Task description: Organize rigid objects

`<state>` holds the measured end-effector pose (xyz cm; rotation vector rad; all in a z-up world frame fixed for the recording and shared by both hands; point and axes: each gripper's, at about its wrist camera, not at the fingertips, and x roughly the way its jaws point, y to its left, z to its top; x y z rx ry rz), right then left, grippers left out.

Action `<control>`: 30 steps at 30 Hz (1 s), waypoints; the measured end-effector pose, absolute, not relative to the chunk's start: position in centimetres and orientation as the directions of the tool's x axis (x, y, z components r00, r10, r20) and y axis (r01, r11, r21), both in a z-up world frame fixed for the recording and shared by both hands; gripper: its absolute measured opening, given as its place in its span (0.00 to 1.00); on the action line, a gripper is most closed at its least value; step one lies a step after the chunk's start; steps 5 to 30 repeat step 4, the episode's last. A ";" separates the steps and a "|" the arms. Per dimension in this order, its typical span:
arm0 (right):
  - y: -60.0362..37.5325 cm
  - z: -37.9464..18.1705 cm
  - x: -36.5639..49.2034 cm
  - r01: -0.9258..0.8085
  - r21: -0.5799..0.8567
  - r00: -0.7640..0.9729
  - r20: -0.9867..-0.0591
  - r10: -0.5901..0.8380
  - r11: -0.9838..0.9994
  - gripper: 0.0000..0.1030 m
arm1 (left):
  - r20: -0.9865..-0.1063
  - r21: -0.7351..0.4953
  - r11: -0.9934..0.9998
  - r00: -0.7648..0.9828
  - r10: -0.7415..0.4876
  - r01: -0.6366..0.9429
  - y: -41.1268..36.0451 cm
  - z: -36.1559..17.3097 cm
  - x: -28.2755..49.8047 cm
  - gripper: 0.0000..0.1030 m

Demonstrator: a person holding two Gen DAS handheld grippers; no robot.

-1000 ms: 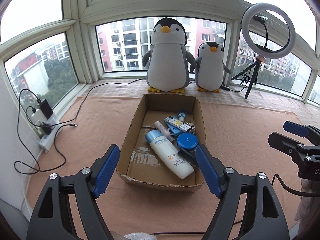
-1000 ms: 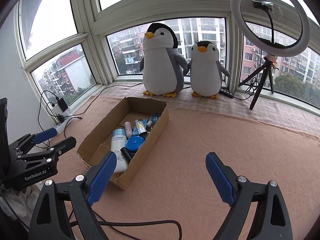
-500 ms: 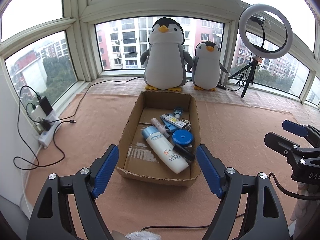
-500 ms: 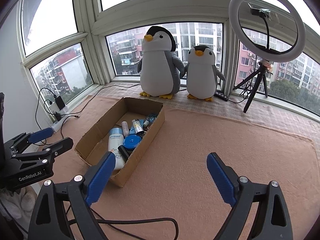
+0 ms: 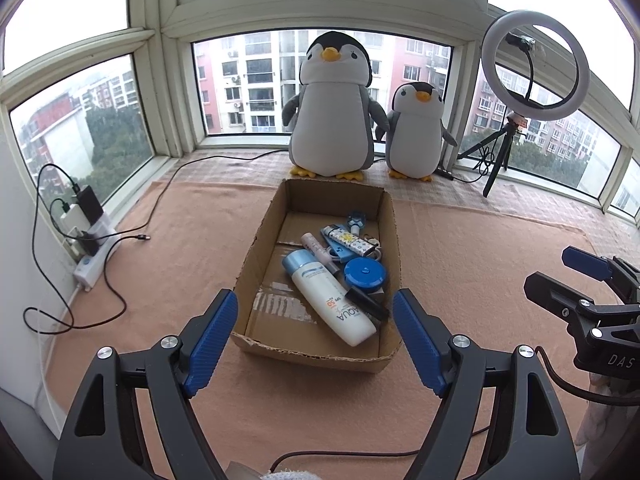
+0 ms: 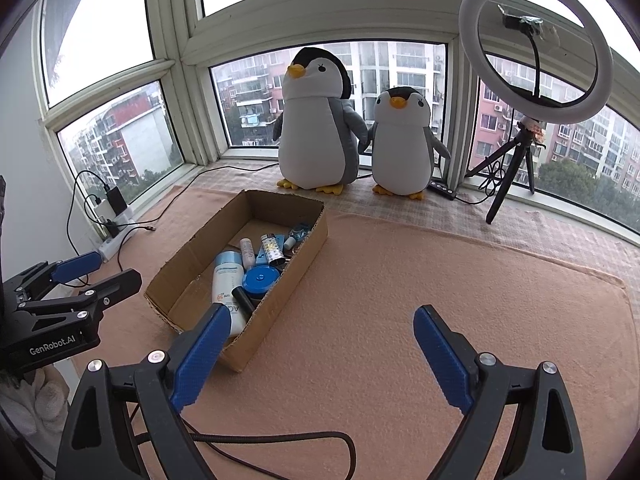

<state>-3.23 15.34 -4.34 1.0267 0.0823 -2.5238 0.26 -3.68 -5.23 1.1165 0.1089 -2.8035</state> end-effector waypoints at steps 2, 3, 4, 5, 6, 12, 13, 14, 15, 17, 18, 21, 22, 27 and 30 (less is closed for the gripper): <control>15.5 -4.5 -3.3 0.393 0.104 -0.640 -0.683 -0.353 -0.914 0.88 | -0.688 -0.015 -0.991 -0.721 -0.087 0.134 -3.6 -5.3 0.3 0.78; 15.5 -4.5 -3.4 0.393 0.106 -0.638 -0.684 -0.354 -0.914 0.88 | -0.690 -0.014 -0.991 -0.718 -0.088 0.135 -3.5 -5.4 0.2 0.78; 15.5 -4.5 -3.4 0.392 0.106 -0.639 -0.683 -0.354 -0.914 0.88 | -0.692 -0.017 -0.991 -0.716 -0.087 0.136 -3.6 -5.4 0.2 0.78; 15.5 -4.5 -3.4 0.392 0.106 -0.639 -0.683 -0.354 -0.914 0.88 | -0.692 -0.017 -0.991 -0.716 -0.087 0.136 -3.6 -5.4 0.2 0.78; 15.5 -4.5 -3.4 0.392 0.106 -0.639 -0.683 -0.354 -0.914 0.88 | -0.692 -0.017 -0.991 -0.716 -0.087 0.136 -3.6 -5.4 0.2 0.78; 15.5 -4.5 -3.4 0.392 0.106 -0.639 -0.683 -0.354 -0.914 0.88 | -0.692 -0.017 -0.991 -0.716 -0.087 0.136 -3.6 -5.4 0.2 0.78; 15.5 -4.5 -3.4 0.392 0.106 -0.639 -0.683 -0.354 -0.914 0.88 | -0.692 -0.017 -0.991 -0.716 -0.087 0.136 -3.6 -5.4 0.2 0.78; 15.5 -4.5 -3.4 0.392 0.106 -0.639 -0.683 -0.354 -0.914 0.88 | -0.692 -0.017 -0.991 -0.716 -0.087 0.136 -3.6 -5.4 0.2 0.78; 15.5 -4.5 -3.4 0.392 0.106 -0.639 -0.683 -0.354 -0.914 0.88 | -0.692 -0.017 -0.991 -0.716 -0.087 0.136 -3.6 -5.4 0.2 0.78; 15.5 -4.5 -3.4 0.392 0.106 -0.639 -0.683 -0.354 -0.914 0.88 | -0.692 -0.017 -0.991 -0.716 -0.087 0.136 -3.6 -5.4 0.2 0.78; 15.5 -4.5 -3.4 0.392 0.106 -0.639 -0.683 -0.354 -0.914 0.88 | -0.692 -0.017 -0.991 -0.716 -0.087 0.136 -3.6 -5.4 0.2 0.78; 15.5 -4.5 -3.4 0.392 0.106 -0.639 -0.683 -0.354 -0.914 0.88 | -0.692 -0.017 -0.991 -0.716 -0.087 0.136 -3.6 -5.4 0.2 0.78; 15.5 -4.5 -3.4 0.392 0.106 -0.639 -0.683 -0.354 -0.914 0.88 | -0.692 -0.017 -0.991 -0.716 -0.087 0.136 -3.6 -5.4 0.2 0.78; 15.5 -4.5 -3.4 0.392 0.106 -0.639 -0.683 -0.354 -0.914 0.88 | -0.692 -0.017 -0.991 -0.716 -0.087 0.136 -3.6 -5.4 0.2 0.78; 15.5 -4.5 -3.4 0.392 0.106 -0.639 -0.683 -0.354 -0.914 0.88 | -0.692 -0.017 -0.991 -0.716 -0.087 0.136 -3.6 -5.4 0.2 0.78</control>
